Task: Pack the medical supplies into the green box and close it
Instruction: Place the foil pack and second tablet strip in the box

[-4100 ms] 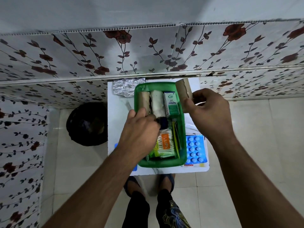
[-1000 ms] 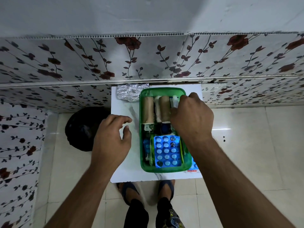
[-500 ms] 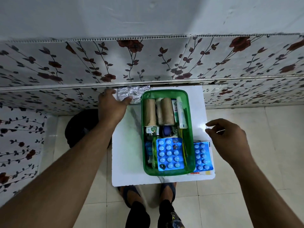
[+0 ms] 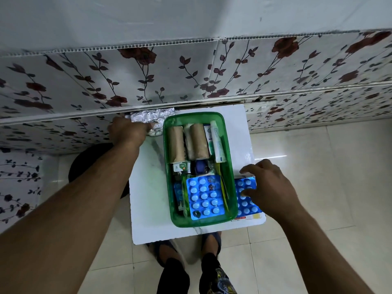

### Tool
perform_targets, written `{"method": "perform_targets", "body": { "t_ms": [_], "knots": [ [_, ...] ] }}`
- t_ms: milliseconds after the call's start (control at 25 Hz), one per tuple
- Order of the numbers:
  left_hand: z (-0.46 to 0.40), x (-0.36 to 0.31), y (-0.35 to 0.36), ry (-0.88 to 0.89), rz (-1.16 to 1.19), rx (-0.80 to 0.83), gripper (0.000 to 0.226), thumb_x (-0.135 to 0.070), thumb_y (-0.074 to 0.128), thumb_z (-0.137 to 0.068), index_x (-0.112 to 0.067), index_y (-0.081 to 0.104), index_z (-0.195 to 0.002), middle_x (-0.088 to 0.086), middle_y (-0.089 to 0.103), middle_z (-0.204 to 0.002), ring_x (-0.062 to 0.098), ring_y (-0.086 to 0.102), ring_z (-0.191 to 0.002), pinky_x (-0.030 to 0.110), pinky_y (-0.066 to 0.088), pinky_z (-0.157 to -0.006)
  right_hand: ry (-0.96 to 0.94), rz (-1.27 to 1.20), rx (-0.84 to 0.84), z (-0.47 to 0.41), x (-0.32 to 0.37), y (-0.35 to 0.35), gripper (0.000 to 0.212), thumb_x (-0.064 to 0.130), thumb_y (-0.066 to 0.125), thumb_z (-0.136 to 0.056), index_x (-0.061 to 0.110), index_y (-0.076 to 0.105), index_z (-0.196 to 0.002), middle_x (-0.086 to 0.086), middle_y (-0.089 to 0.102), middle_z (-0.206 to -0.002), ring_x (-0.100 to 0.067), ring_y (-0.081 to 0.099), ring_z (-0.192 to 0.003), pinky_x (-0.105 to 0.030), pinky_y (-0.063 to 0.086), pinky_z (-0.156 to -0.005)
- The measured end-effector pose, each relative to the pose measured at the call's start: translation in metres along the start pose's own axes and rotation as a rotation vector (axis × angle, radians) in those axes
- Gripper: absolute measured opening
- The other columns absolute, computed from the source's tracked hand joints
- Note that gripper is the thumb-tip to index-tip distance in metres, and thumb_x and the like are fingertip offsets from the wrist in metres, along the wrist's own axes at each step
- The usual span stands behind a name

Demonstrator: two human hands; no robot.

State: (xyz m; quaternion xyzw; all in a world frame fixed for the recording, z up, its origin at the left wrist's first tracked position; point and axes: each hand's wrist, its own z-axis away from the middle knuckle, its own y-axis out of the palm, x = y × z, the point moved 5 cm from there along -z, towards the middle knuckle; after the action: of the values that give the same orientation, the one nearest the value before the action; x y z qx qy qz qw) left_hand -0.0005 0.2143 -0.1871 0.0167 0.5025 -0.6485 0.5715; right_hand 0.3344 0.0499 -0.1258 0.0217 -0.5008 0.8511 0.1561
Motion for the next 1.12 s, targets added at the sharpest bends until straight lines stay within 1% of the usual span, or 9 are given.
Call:
{"method": "perform_targets", "body": {
  "t_ms": [160,240,360,440,600,760,880,960,1120],
  "knots": [
    [0.016,0.003,-0.006,0.028,0.201,0.031,0.036,-0.022,0.08,-0.072,-0.014,0.049,-0.087,-0.001,0.048,-0.081,0.017,0.047,-0.073,0.022,0.04,-0.059,0.023,-0.036,-0.004,-0.006,-0.002,0.006,0.04,0.027,0.08,-0.075,0.029,0.066,-0.113,0.0,0.059,-0.111,-0.021,0.056,-0.103,-0.028,0.042,-0.07],
    [0.02,0.013,-0.012,0.057,0.246,0.003,0.032,-0.018,0.075,-0.078,-0.015,0.043,-0.076,-0.001,0.042,-0.072,0.015,0.039,-0.063,0.02,0.033,-0.049,0.029,-0.076,0.01,-0.006,-0.002,0.007,0.038,0.026,0.08,-0.075,0.029,0.066,-0.111,0.001,0.06,-0.107,-0.021,0.057,-0.099,-0.028,0.042,-0.069],
    [0.033,0.021,-0.029,0.06,0.37,-0.027,0.019,-0.015,0.075,-0.077,-0.009,0.06,-0.086,0.002,0.062,-0.078,0.016,0.058,-0.068,0.027,0.05,-0.061,0.036,-0.129,0.034,-0.006,-0.004,0.007,0.037,0.024,0.081,-0.073,0.028,0.067,-0.107,0.002,0.059,-0.102,-0.019,0.058,-0.093,-0.029,0.045,-0.069],
    [0.044,0.028,-0.04,0.06,0.462,-0.039,0.018,-0.013,0.074,-0.078,-0.012,0.063,-0.092,0.007,0.071,-0.094,0.02,0.067,-0.081,0.033,0.058,-0.067,0.038,-0.169,0.042,-0.007,-0.005,0.005,0.033,0.02,0.081,-0.074,0.027,0.068,-0.104,0.004,0.057,-0.098,-0.017,0.057,-0.089,-0.026,0.043,-0.067],
    [0.083,0.017,-0.082,0.198,0.466,-0.086,0.03,-0.008,0.067,-0.086,-0.009,0.058,-0.115,0.006,0.07,-0.104,0.018,0.068,-0.089,0.016,0.051,-0.057,0.102,-0.339,0.088,-0.008,-0.011,0.0,0.021,0.01,0.078,-0.075,0.021,0.072,-0.093,0.012,0.057,-0.081,-0.015,0.056,-0.079,-0.017,0.038,-0.062],
    [0.142,-0.017,-0.098,0.435,0.213,0.068,0.046,-0.006,0.063,-0.088,-0.033,0.058,-0.125,-0.008,0.069,-0.111,-0.001,0.065,-0.097,0.016,0.052,-0.082,0.121,-0.425,0.157,-0.005,-0.017,-0.006,0.017,0.008,0.077,-0.076,0.023,0.07,-0.081,0.011,0.064,-0.077,-0.005,0.058,-0.072,-0.018,0.039,-0.06],
    [0.169,-0.035,-0.08,0.537,0.121,0.162,0.051,-0.007,0.061,-0.09,-0.038,0.054,-0.129,-0.005,0.067,-0.118,0.006,0.065,-0.102,0.032,0.053,-0.092,0.12,-0.445,0.147,-0.002,-0.022,-0.013,0.015,0.008,0.073,-0.08,0.021,0.067,-0.078,0.005,0.067,-0.08,-0.008,0.056,-0.066,-0.023,0.038,-0.058],
    [0.173,-0.039,-0.06,0.504,0.132,0.204,0.047,-0.008,0.061,-0.091,-0.041,0.058,-0.124,-0.002,0.067,-0.107,0.016,0.068,-0.092,0.042,0.057,-0.084,0.126,-0.453,0.09,-0.001,-0.027,-0.022,0.016,0.008,0.071,-0.083,0.021,0.064,-0.076,0.0,0.067,-0.081,-0.012,0.054,-0.067,-0.026,0.039,-0.057],
    [0.173,-0.057,-0.018,0.607,-0.074,0.213,0.047,-0.006,0.059,-0.091,-0.03,0.057,-0.132,0.001,0.064,-0.115,0.016,0.063,-0.103,0.023,0.046,-0.086,0.142,-0.494,0.026,-0.001,-0.031,-0.039,0.015,0.009,0.069,-0.086,0.02,0.062,-0.08,0.001,0.065,-0.081,-0.012,0.054,-0.07,-0.027,0.038,-0.056]
  ]
}}
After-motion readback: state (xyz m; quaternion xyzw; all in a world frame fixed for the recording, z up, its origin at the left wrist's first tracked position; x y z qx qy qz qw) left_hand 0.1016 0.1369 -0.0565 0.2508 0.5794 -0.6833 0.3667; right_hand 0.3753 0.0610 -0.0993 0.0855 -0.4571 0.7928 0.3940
